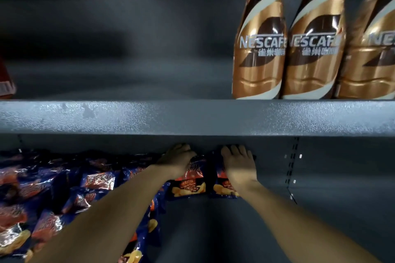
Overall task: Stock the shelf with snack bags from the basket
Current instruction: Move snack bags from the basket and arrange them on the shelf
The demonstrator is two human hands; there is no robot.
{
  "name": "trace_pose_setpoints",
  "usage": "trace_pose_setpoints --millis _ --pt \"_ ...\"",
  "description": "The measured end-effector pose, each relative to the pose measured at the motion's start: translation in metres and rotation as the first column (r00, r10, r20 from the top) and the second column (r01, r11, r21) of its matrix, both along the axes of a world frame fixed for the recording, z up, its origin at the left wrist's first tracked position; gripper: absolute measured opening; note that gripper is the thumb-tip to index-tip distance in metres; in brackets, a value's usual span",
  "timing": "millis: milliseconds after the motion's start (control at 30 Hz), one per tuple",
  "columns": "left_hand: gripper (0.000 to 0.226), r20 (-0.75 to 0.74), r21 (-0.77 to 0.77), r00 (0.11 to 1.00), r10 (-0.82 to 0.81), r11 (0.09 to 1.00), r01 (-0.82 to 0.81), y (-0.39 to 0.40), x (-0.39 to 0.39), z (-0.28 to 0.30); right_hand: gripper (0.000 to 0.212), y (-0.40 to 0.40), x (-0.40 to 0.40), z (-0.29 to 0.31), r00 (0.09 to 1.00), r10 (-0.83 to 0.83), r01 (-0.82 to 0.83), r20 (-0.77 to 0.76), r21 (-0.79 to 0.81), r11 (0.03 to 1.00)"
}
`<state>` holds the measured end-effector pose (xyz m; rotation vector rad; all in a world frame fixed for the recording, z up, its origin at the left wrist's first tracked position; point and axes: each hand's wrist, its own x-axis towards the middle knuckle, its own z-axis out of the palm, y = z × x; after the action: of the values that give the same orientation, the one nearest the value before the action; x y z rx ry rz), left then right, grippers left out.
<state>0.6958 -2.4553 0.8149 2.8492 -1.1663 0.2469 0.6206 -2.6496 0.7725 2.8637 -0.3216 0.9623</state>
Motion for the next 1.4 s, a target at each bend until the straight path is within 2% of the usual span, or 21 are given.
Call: trace_pose_setpoints --millis 33,133,233,333,400,467,567,667,733,833,933,1033,1200,1267,1400 --pt "0.047 0.008 -0.009 1.000 0.009 1.000 -0.008 0.000 -0.001 0.000 0.036 0.001 0.002 -0.002 1.000 -0.006 0.006 0.008 0.011 1.000" --pt "0.051 0.034 -0.023 0.999 0.018 1.000 -0.018 -0.002 -0.005 -0.004 0.011 0.000 0.005 -0.011 0.993 -0.031 0.034 0.117 -0.026 0.999" --pt "0.054 0.017 -0.061 1.000 0.013 0.998 -0.012 -0.003 -0.007 -0.011 0.032 -0.002 0.005 -0.021 0.983 -0.041 0.048 0.180 -0.035 0.998" --pt "0.051 -0.018 -0.068 1.000 0.003 0.998 -0.004 -0.002 -0.008 -0.011 0.038 -0.002 0.001 -0.024 0.978 -0.075 0.083 0.196 -0.034 0.996" --pt "0.052 -0.031 -0.059 1.000 0.000 0.998 -0.002 0.001 -0.009 -0.009 0.040 -0.002 -0.004 -0.021 0.980 -0.004 0.009 0.197 -0.024 1.000" --pt "0.055 -0.001 -0.037 1.000 0.003 0.999 -0.003 0.002 -0.009 -0.008 0.047 -0.007 -0.016 -0.019 0.976 0.157 -0.153 0.150 -0.040 0.987" --pt "0.058 0.147 -0.047 0.989 -0.035 0.998 0.042 0.003 -0.013 -0.016 0.078 -0.021 -0.045 -0.018 0.943 0.323 -0.331 -0.082 -0.126 0.935" --pt "0.055 0.283 -0.028 0.955 -0.084 0.995 0.096 0.000 -0.022 -0.024 0.101 -0.025 -0.062 -0.031 0.904 0.282 -0.362 -0.323 -0.225 0.904" --pt "0.056 0.337 0.031 0.936 -0.101 0.995 0.096 -0.003 -0.026 -0.027 0.105 -0.024 -0.061 -0.040 0.905 0.205 -0.300 -0.373 -0.219 0.928" --pt "0.064 0.299 0.102 0.950 -0.090 0.993 0.062 -0.007 -0.034 -0.024 0.101 -0.019 -0.055 -0.040 0.939 0.159 -0.205 -0.306 -0.124 0.971" --pt "0.073 0.293 0.141 0.955 -0.055 0.990 0.014 -0.005 -0.040 -0.024 0.094 -0.016 -0.048 -0.037 0.956 0.179 -0.200 -0.233 -0.066 0.978" --pt "0.081 0.327 0.138 0.945 -0.033 0.990 -0.013 -0.003 -0.034 -0.036 0.095 -0.011 -0.041 -0.040 0.957 0.182 -0.201 -0.228 -0.064 0.978" --pt "0.072 0.365 0.085 0.927 -0.082 0.995 0.054 -0.003 -0.034 -0.043 0.102 -0.006 -0.046 -0.044 0.962 0.166 -0.188 -0.217 -0.083 0.979" --pt "0.061 0.368 0.054 0.921 -0.124 0.992 0.112 -0.003 -0.037 -0.034 0.104 -0.008 -0.054 -0.039 0.959 0.173 -0.200 -0.225 -0.106 0.974" --pt "0.049 0.402 -0.073 0.890 -0.215 0.961 0.265 -0.039 -0.048 -0.011 0.089 -0.025 -0.077 -0.020 0.976 0.165 -0.175 -0.145 -0.064 0.982"
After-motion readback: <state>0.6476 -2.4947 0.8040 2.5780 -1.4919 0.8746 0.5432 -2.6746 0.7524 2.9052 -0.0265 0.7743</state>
